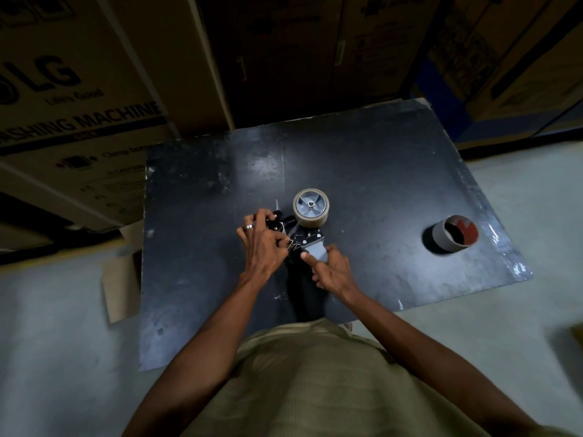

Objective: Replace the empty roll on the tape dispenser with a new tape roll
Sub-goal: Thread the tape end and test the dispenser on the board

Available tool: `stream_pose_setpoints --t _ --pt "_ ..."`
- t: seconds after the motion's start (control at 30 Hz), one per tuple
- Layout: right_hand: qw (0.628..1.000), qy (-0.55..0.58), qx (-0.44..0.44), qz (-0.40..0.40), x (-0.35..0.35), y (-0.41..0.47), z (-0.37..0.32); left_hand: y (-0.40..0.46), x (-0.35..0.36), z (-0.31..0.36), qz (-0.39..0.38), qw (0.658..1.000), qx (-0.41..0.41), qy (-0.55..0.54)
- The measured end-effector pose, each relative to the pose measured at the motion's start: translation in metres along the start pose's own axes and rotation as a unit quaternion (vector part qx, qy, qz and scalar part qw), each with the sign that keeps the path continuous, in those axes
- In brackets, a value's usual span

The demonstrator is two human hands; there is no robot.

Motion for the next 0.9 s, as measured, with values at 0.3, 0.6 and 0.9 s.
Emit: stream_pose_setpoints --t 0.3,0.6,0.9 --pt "1.0 -0.018 -0.001 0.01 0.006 0.004 0.002 -0.011 -0.001 -0.016 0.025 0.999 -0.029 -0.019" --pt "1.0 -0.009 0.007 0.01 0.006 0.007 0.001 -0.017 0.0 -0.033 0.042 0.997 -0.049 -0.032" --pt "1.0 -0.007 -0.007 0.016 0.005 0.005 0.0 -0.023 0.001 -0.048 0.05 0.997 -0.053 -0.023"
Point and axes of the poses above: each hand's wrist, its own y-axis towards the middle knuckle, its own x-axis out of the palm, z = x × y, the point moved 1 cm from there along y, towards the middle knuckle, and after that the axes turned 2 degrees about y, right-handed, at the moved point
